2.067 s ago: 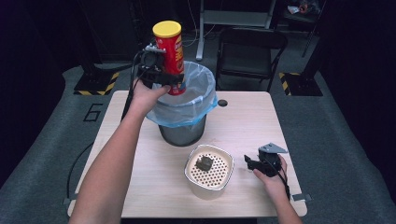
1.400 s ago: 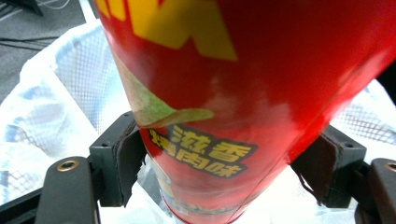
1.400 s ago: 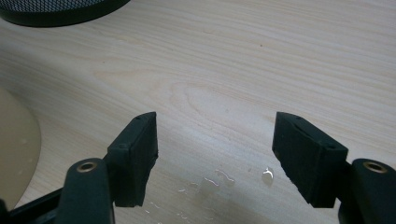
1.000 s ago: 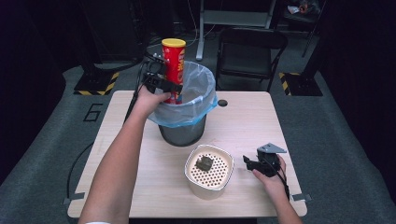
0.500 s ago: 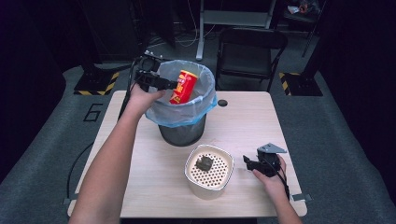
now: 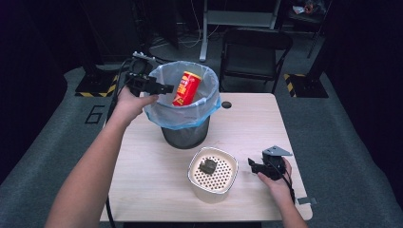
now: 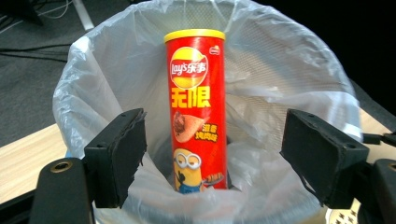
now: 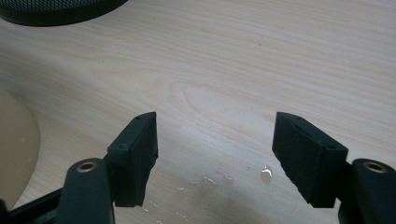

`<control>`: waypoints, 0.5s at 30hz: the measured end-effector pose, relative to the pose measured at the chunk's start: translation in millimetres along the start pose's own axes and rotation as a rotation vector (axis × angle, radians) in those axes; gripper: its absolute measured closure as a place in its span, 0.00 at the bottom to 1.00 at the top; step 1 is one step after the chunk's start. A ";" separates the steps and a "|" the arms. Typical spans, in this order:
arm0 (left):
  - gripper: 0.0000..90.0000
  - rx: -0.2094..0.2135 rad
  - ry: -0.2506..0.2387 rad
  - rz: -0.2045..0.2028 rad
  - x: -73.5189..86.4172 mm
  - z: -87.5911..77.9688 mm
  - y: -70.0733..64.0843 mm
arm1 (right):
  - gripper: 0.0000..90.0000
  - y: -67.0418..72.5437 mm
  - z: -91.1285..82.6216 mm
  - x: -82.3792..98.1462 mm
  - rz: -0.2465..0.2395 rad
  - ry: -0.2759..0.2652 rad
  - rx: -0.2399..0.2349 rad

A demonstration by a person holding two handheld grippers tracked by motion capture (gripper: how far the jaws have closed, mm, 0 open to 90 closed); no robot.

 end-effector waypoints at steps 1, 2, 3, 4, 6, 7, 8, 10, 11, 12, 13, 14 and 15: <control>0.24 0.001 0.000 0.006 1.8 -3.0 0.4 | 0.34 -0.1 -0.2 0.0 0.000 -0.001 0.000; 0.24 0.004 -0.003 0.000 3.9 -5.6 0.5 | 0.34 -0.3 -0.3 0.0 0.001 -0.002 0.000; 0.25 0.009 -0.007 -0.002 6.4 -8.2 1.1 | 0.34 -0.9 -0.1 0.0 -0.002 -0.002 0.001; 0.25 0.018 -0.008 -0.005 8.9 -10.7 1.8 | 0.34 -0.8 -0.4 0.5 -0.001 0.002 -0.008; 0.25 0.032 -0.015 -0.004 14.3 -16.3 2.8 | 0.34 -1.3 -0.3 1.1 -0.002 0.010 -0.002; 0.25 0.032 -0.015 -0.004 14.3 -16.3 2.8 | 0.34 -1.0 -0.2 1.1 0.000 0.008 -0.005; 0.25 0.040 -0.019 -0.005 20.6 -21.8 3.4 | 0.34 -0.9 0.1 0.6 0.001 0.002 0.000; 0.26 0.052 -0.023 -0.014 28.0 -26.7 3.8 | 0.34 -0.6 -0.5 0.6 0.000 0.003 -0.009; 0.26 0.056 -0.026 -0.018 32.1 -28.8 3.6 | 0.34 -0.2 -0.3 0.3 0.008 -0.001 -0.010; 0.26 0.059 -0.028 -0.014 36.3 -30.9 3.6 | 0.34 -0.8 -0.1 0.6 0.006 0.002 0.003; 0.27 0.063 -0.029 -0.005 40.7 -33.0 3.9 | 0.34 -0.8 -0.1 0.7 0.008 0.003 0.005; 0.27 0.068 -0.037 -0.019 44.9 -34.5 3.0 | 0.34 -0.9 0.0 0.8 0.008 0.003 0.004; 0.27 0.074 -0.037 -0.015 49.3 -36.4 3.4 | 0.34 -1.2 -0.1 0.9 0.002 0.005 0.003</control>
Point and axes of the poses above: each handheld gripper's, and its own axes: z roughly forward along the jaws, x roughly out of its underside, y roughly to its left, the point moved 3 cm from there along z, roughly forward along the jaws, and after that the axes turned 6 degrees about -x, right-handed, at the moved point
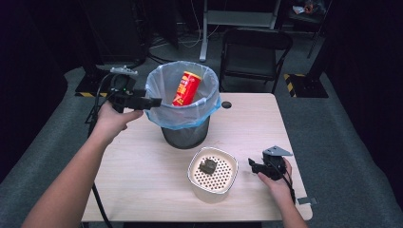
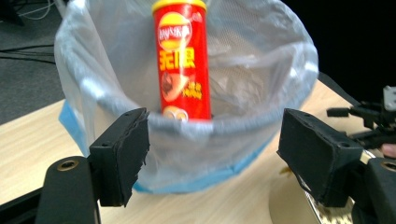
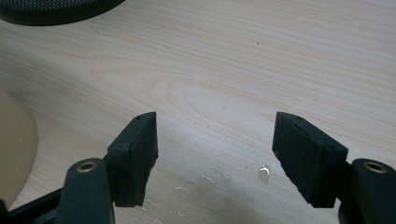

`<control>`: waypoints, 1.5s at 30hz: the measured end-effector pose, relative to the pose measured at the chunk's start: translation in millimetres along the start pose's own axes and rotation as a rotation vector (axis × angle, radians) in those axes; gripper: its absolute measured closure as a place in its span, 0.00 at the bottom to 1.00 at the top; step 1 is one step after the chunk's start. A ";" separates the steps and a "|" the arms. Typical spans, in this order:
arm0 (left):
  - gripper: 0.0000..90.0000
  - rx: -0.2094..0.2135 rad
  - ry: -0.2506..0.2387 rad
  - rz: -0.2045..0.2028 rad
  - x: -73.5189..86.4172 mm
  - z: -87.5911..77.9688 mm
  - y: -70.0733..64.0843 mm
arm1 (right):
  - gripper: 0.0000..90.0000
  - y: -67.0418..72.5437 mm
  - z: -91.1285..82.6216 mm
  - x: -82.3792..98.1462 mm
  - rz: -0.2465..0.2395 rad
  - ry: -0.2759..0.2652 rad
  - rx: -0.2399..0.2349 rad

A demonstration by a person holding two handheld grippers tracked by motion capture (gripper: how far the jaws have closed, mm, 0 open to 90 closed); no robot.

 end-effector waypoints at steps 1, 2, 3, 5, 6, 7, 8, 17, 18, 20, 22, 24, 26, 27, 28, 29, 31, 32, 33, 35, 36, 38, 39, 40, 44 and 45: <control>0.27 0.005 -0.001 -0.002 4.3 -1.5 0.1 | 0.34 -0.4 -0.3 0.3 -0.007 0.004 -0.002; 0.27 0.007 -0.003 -0.002 8.7 -2.9 0.2 | 0.34 -0.1 0.0 0.3 -0.005 0.004 -0.003; 0.27 0.012 -0.006 -0.006 13.3 -4.0 0.3 | 0.34 0.1 -0.1 0.4 -0.005 0.008 -0.005; 0.27 0.018 -0.005 -0.009 23.0 -5.8 0.6 | 0.34 0.3 0.0 0.3 -0.009 0.008 -0.008; 0.27 0.018 -0.009 -0.012 28.2 -6.0 0.6 | 0.34 -0.2 -0.1 0.2 -0.018 0.009 -0.003; 0.28 0.018 -0.009 -0.012 28.2 -6.0 0.6 | 0.34 0.0 -0.2 0.1 -0.016 0.007 -0.005; 0.28 0.017 -0.007 -0.012 38.8 -6.5 0.9 | 0.34 0.9 -0.3 0.4 0.000 0.009 -0.006; 0.30 -0.020 -0.002 -0.035 89.9 3.6 8.8 | 0.34 0.4 0.5 1.1 -0.002 0.007 0.000; 0.30 -0.032 0.003 -0.030 95.8 5.2 9.6 | 0.34 0.3 0.5 1.2 -0.001 0.007 0.000; 0.30 -0.038 0.006 -0.032 108.0 8.3 10.9 | 0.34 0.5 0.7 1.4 0.003 0.008 -0.002; 0.30 -0.037 0.003 -0.048 120.9 10.7 11.4 | 0.34 0.4 0.7 1.4 0.002 0.009 0.000; 0.30 -0.030 -0.007 -0.066 133.6 13.6 10.5 | 0.34 0.4 0.6 1.4 0.003 0.008 -0.002; 0.30 -0.033 -0.003 -0.066 139.4 15.1 10.2 | 0.34 0.3 0.4 1.6 0.006 0.010 0.000; 0.30 -0.040 -0.003 -0.064 150.0 17.5 9.6 | 0.34 -0.1 0.8 1.6 0.001 0.009 0.000; 0.30 -0.041 -0.004 -0.066 154.9 18.7 9.4 | 0.34 -0.5 0.9 1.9 -0.001 0.011 0.002; 0.30 -0.046 -0.007 -0.069 159.6 19.8 9.3 | 0.34 -0.2 1.5 1.8 0.005 0.008 0.004; 0.31 -0.047 -0.012 -0.074 168.8 21.1 9.6 | 0.34 -0.2 1.5 2.0 0.005 0.008 0.004; 0.31 -0.050 -0.012 -0.076 173.2 21.9 9.8 | 0.34 -0.3 1.1 2.0 0.002 0.009 0.003; 0.31 -0.057 -0.014 -0.074 177.5 22.8 10.1 | 0.34 -0.6 0.9 2.1 -0.003 0.010 0.002; 0.31 -0.061 -0.023 -0.082 185.9 24.8 10.3 | 0.34 -0.5 0.8 2.2 0.003 0.012 0.004; 0.31 -0.060 -0.018 -0.087 190.4 25.3 10.4 | 0.34 -0.5 0.8 2.2 0.004 0.011 0.003; 0.31 -0.059 -0.016 -0.097 199.8 26.0 11.3 | 0.34 -0.1 1.4 2.1 0.010 0.010 0.006; 0.31 -0.058 -0.022 -0.112 204.6 26.4 11.4 | 0.34 -0.5 1.0 2.3 0.003 0.012 0.002; 0.31 -0.055 -0.022 -0.120 209.5 26.7 12.1 | 0.34 -0.5 0.8 2.3 0.004 0.012 0.003; 0.31 -0.073 -0.020 -0.132 223.2 27.9 15.0 | 0.34 -0.4 1.5 2.6 0.014 0.011 0.007; 0.31 -0.080 -0.011 -0.148 232.3 30.0 16.9 | 0.34 -1.8 1.4 2.7 -0.013 0.014 0.003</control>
Point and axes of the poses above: each handheld gripper's, and its own axes: z roughly forward along the jaws, x roughly out of its underside, y roughly to its left, the point moved 3 cm from there along z, roughly forward along the jaws, and after that the axes turned 6 degrees about -x, right-handed, at the moved point
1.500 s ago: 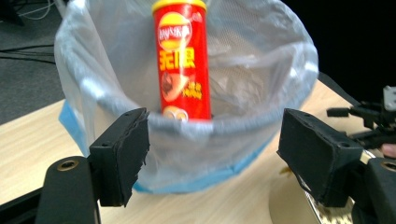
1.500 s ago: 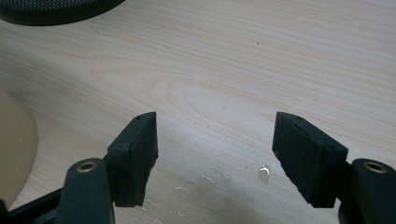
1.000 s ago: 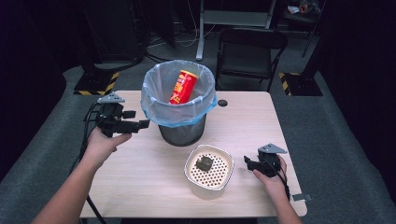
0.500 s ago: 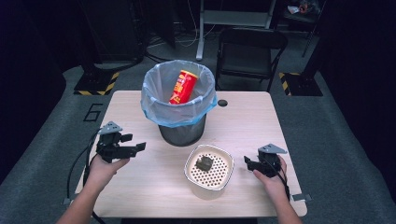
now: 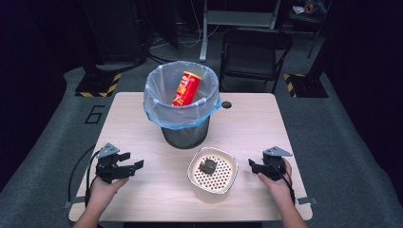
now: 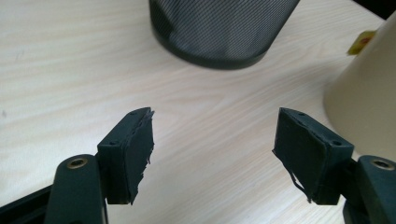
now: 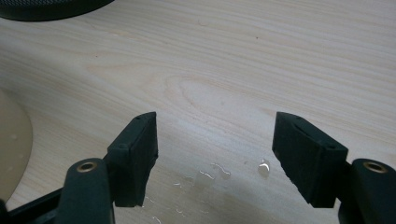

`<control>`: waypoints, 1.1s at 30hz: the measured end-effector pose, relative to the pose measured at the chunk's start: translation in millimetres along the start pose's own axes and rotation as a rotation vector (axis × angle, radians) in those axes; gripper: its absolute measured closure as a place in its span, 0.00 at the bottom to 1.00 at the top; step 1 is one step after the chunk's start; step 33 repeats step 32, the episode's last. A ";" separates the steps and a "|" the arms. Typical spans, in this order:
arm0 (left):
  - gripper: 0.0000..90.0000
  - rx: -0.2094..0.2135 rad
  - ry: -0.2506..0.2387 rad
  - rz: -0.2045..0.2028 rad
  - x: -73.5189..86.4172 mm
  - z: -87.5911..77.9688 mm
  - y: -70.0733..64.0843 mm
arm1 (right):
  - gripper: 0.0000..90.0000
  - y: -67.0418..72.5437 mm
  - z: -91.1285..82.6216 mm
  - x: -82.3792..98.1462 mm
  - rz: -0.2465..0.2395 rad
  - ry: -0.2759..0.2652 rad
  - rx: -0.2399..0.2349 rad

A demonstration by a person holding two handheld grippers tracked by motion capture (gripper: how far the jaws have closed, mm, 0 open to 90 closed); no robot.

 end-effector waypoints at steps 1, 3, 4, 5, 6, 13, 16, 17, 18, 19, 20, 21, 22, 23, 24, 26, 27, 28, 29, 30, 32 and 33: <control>0.31 -0.005 -0.003 -0.007 4.3 2.0 1.1 | 0.34 1.0 0.4 0.3 0.013 0.000 -0.002; 0.31 -0.012 0.013 -0.014 12.2 5.2 4.0 | 0.34 1.3 0.5 0.4 0.009 0.002 -0.002; 0.30 -0.018 0.017 -0.012 15.7 7.4 5.9 | 0.34 1.5 0.7 0.5 0.010 0.001 -0.002; 0.31 -0.031 0.020 -0.007 18.9 9.4 8.1 | 0.34 1.6 0.7 0.5 0.009 0.004 -0.003; 0.30 -0.035 0.023 -0.015 22.1 11.8 9.7 | 0.34 1.7 1.0 0.6 0.009 0.002 -0.002; 0.31 -0.067 0.060 -0.049 37.1 21.4 23.4 | 0.34 1.4 1.3 1.3 0.011 0.007 0.001; 0.30 -0.074 0.067 -0.063 40.7 24.1 27.2 | 0.34 1.4 1.9 1.7 0.012 0.008 -0.002; 0.30 -0.074 0.067 -0.063 40.7 24.1 27.2 | 0.34 1.4 2.3 1.5 0.008 0.005 -0.007; 0.30 -0.078 0.068 -0.067 42.6 26.1 29.1 | 0.34 1.7 2.4 1.7 0.011 0.006 -0.007; 0.29 -0.084 0.072 -0.066 43.2 26.5 29.7 | 0.34 1.5 2.6 1.8 0.007 0.006 -0.008; 0.29 -0.095 0.064 -0.060 43.9 27.7 30.3 | 0.34 0.9 2.9 2.2 -0.003 0.013 -0.006; 0.28 -0.095 0.064 -0.060 43.9 27.7 30.3 | 0.34 1.3 3.4 2.5 -0.002 0.010 -0.003; 0.28 -0.108 0.068 -0.047 45.1 29.1 31.4 | 0.34 1.4 3.8 2.9 -0.005 0.011 -0.001; 0.28 -0.108 0.068 -0.047 45.1 29.1 31.4 | 0.34 1.8 4.3 3.2 -0.003 0.012 -0.006; 0.27 -0.119 0.078 -0.023 46.4 30.4 34.3 | 0.34 1.5 4.5 3.7 -0.004 0.020 -0.004; 0.26 -0.132 0.082 -0.016 47.3 32.0 36.1 | 0.34 0.9 5.5 4.2 -0.007 0.017 0.003; 0.25 -0.137 0.087 -0.020 47.7 32.3 36.5 | 0.34 1.0 5.9 4.4 0.005 0.016 0.009; 0.25 -0.143 0.087 -0.013 47.9 32.7 38.0 | 0.34 0.0 5.4 5.1 0.000 0.021 0.003; 0.25 -0.151 0.086 -0.011 47.9 32.9 39.1 | 0.34 -1.4 5.6 5.6 -0.005 0.021 0.008; 0.25 -0.154 0.087 -0.014 48.1 33.0 39.9 | 0.33 -2.9 5.9 6.3 -0.006 0.021 0.014; 0.23 -0.160 0.080 -0.015 48.4 33.7 40.7 | 0.33 -5.4 6.6 8.3 0.007 0.023 0.026; 0.23 -0.160 0.080 -0.015 48.4 33.7 40.7 | 0.33 -5.4 6.6 8.3 0.007 0.023 0.026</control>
Point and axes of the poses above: each handheld gripper's, and its own axes: z roughly forward along the jaws, x roughly out of its underside, y roughly to its left, the point moved 3 cm from there along z, roughly forward along the jaws, and after that the axes turned 6 degrees about -x, right-handed, at the moved point
